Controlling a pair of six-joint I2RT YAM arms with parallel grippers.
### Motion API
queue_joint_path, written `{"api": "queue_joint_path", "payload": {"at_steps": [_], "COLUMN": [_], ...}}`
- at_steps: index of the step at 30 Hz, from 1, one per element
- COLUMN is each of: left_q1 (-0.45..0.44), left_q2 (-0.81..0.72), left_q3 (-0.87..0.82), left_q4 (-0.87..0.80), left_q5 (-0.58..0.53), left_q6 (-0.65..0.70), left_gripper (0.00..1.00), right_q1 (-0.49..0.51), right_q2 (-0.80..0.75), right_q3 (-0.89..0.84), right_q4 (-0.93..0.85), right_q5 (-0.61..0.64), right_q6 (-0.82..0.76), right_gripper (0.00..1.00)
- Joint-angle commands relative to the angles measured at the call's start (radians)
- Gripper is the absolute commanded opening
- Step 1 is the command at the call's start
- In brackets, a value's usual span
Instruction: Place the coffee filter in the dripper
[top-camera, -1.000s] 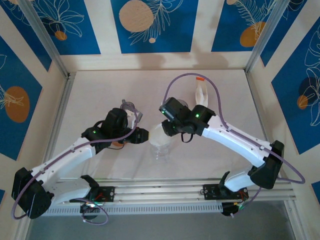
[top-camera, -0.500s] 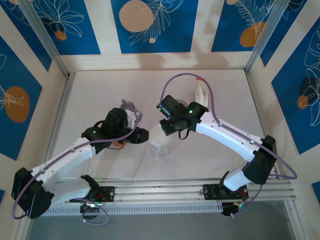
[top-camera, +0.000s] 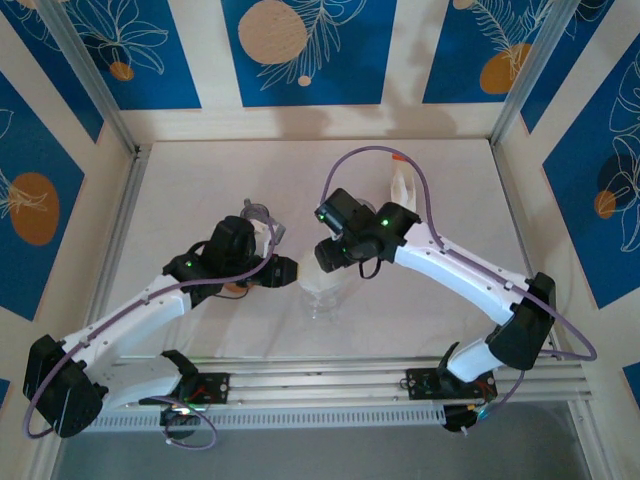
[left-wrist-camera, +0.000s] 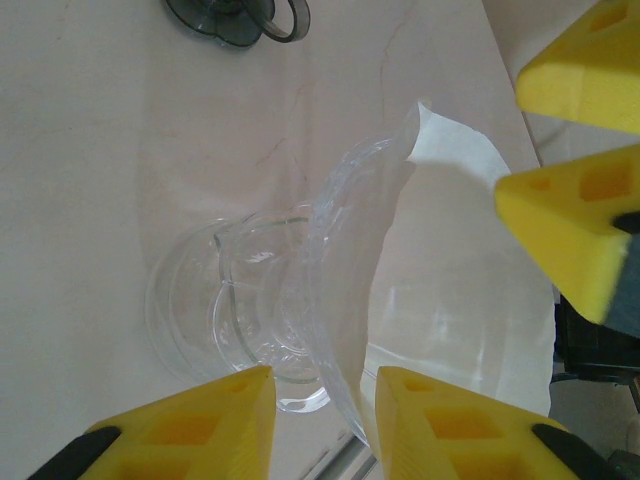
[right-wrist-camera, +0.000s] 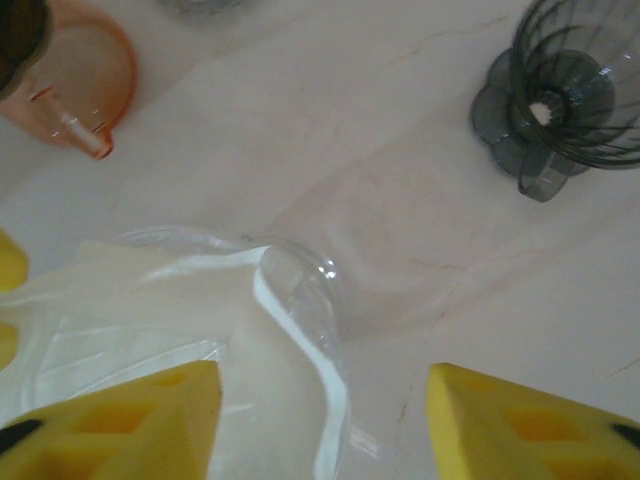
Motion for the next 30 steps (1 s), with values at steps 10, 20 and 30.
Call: {"api": "queue_joint_path", "payload": {"at_steps": [10, 20, 30], "left_q1": [-0.009, -0.009, -0.010], "left_q2": [0.010, 0.009, 0.009], "left_q3": [-0.010, -0.020, -0.023], "left_q4": [0.026, 0.036, 0.039], "left_q5": [0.026, 0.028, 0.031], "left_q6": [0.006, 0.001, -0.002], "left_gripper": [0.32, 0.32, 0.32], "right_q1": [0.004, -0.008, -0.007], "right_q2": [0.080, 0.132, 0.169], "right_q3": [-0.006, -0.026, -0.059], "right_q4": [-0.038, -0.032, -0.007], "right_q5": [-0.135, -0.137, -0.132], "right_q6": [0.004, -0.003, -0.002], "right_gripper": [0.66, 0.64, 0.62]}}
